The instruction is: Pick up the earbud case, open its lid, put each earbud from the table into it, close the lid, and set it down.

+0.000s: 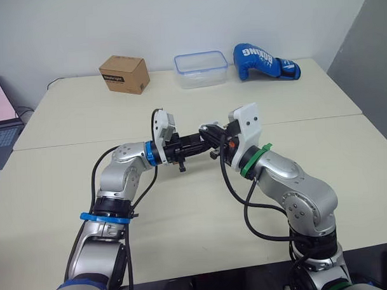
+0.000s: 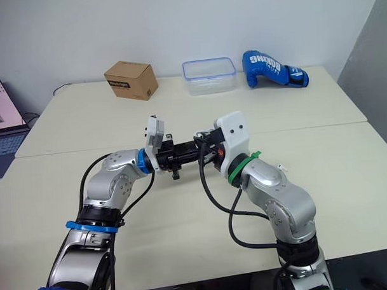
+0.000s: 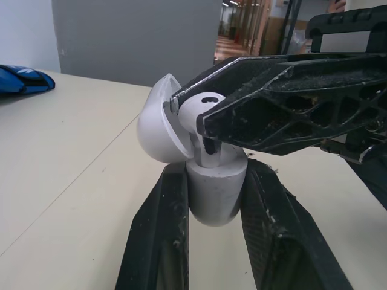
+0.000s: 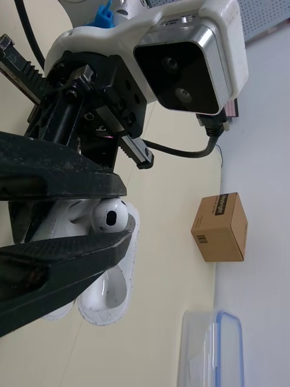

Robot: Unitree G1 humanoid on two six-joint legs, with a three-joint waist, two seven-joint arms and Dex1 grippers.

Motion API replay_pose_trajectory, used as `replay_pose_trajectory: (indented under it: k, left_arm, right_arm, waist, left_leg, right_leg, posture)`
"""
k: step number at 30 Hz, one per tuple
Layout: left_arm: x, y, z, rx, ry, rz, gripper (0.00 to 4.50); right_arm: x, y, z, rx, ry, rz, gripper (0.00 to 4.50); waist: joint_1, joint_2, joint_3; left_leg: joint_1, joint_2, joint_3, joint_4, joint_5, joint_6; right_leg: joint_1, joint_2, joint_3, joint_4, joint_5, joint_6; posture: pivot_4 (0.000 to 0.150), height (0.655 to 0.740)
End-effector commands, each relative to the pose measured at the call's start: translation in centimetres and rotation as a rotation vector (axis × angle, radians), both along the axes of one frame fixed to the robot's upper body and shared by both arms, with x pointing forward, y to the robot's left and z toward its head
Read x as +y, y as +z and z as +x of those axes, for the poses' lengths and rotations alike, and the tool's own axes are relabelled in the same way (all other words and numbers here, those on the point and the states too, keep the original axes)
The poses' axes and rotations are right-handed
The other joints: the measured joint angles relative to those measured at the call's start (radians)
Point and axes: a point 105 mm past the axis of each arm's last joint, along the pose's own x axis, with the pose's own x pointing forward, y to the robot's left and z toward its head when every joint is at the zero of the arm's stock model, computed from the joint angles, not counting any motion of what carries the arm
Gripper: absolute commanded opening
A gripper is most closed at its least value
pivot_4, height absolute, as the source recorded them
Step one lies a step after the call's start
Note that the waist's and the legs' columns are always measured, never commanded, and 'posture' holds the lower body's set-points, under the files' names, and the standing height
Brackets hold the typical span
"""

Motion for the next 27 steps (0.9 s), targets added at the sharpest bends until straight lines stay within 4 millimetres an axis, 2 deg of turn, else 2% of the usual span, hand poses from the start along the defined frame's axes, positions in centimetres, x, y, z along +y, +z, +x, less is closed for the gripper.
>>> replay_pose_trajectory:
  k: [1, 3, 5, 11, 17, 20, 24, 25, 27]
  left_arm:
    - [0.0, 2.7, -0.1, -0.092, -0.004, -0.054, 0.84]
    - [0.0, 2.7, -0.2, -0.093, -0.005, -0.051, 0.84]
    - [0.0, 2.6, -0.2, -0.093, -0.006, -0.047, 0.84]
    - [0.3, 2.1, -0.5, -0.092, -0.011, -0.024, 0.84]
    - [0.6, 1.9, -0.4, -0.091, -0.008, -0.019, 0.84]
    - [0.7, 1.9, -0.4, -0.093, -0.009, -0.022, 0.84]
    - [1.0, 1.7, -0.7, -0.094, -0.022, -0.019, 0.84]
    - [1.0, 1.6, -0.7, -0.091, -0.026, -0.018, 0.84]
    - [1.2, 1.5, -0.9, -0.090, -0.038, -0.014, 0.84]
  right_arm:
    - [0.5, 0.2, -0.8, -0.017, 0.027, -0.004, 1.12]
    - [0.4, 0.5, -0.7, -0.037, 0.014, 0.002, 1.65]
    - [0.3, 1.0, -0.6, -0.071, 0.003, 0.007, 2.37]
    - [-0.7, 2.8, -0.8, -0.169, 0.033, 0.053, 2.37]
    - [-2.2, 3.2, -2.4, -0.210, 0.144, -0.015, 2.37]
    - [-3.0, 4.1, -3.3, -0.208, 0.234, -0.050, 2.37]
    - [-5.7, 5.4, -4.4, -0.169, 0.384, -0.264, 2.37]
    - [-6.5, 5.4, -4.4, -0.149, 0.396, -0.322, 2.37]
    - [-9.1, 5.6, -3.0, -0.102, 0.352, -0.465, 2.37]
  waist:
    - [0.000, 0.000, 0.000]
    - [0.000, 0.000, 0.000]
    - [0.000, 0.000, 0.000]
    - [0.000, 0.000, 0.000]
    - [0.001, 0.000, 0.000]
    - [0.001, 0.000, 0.000]
    - [0.005, 0.000, 0.001]
    - [0.006, 0.001, 0.001]
    - [0.006, 0.000, 0.001]
  left_leg:
    - [0.000, 0.000, 0.000, 0.000, 0.000, 0.000]
    - [0.000, 0.000, 0.000, 0.000, 0.000, 0.000]
    - [0.000, 0.000, 0.000, 0.000, 0.000, 0.000]
    - [0.000, 0.000, 0.000, 0.000, 0.000, 0.000]
    - [0.000, 0.000, 0.000, 0.000, 0.000, 0.000]
    - [0.000, 0.000, 0.000, 0.000, 0.000, 0.000]
    - [0.000, 0.000, 0.000, 0.000, 0.000, 0.000]
    - [-0.001, 0.000, 0.000, 0.001, 0.000, 0.000]
    - [0.000, 0.000, 0.000, 0.000, 0.000, 0.001]
  right_leg:
    - [0.000, 0.000, 0.000, 0.000, 0.000, 0.000]
    - [0.000, 0.000, 0.000, 0.000, 0.000, 0.000]
    - [0.000, 0.000, 0.000, 0.000, 0.000, 0.000]
    - [0.000, 0.000, 0.000, 0.000, 0.000, 0.000]
    - [0.001, 0.000, 0.000, -0.001, 0.000, 0.000]
    - [0.000, 0.000, 0.000, -0.001, 0.000, 0.000]
    - [0.001, 0.000, 0.000, -0.001, 0.000, 0.000]
    - [0.001, 0.000, -0.001, -0.002, 0.000, 0.000]
    - [0.002, 0.000, -0.002, -0.003, 0.000, 0.000]
  posture:
    - [0.150, 0.7307]
    - [0.150, 0.7307]
    - [0.150, 0.7307]
    - [0.150, 0.7307]
    - [0.150, 0.7307]
    - [0.150, 0.7307]
    - [0.150, 0.7307]
    - [0.150, 0.7307]
    - [0.150, 0.7307]
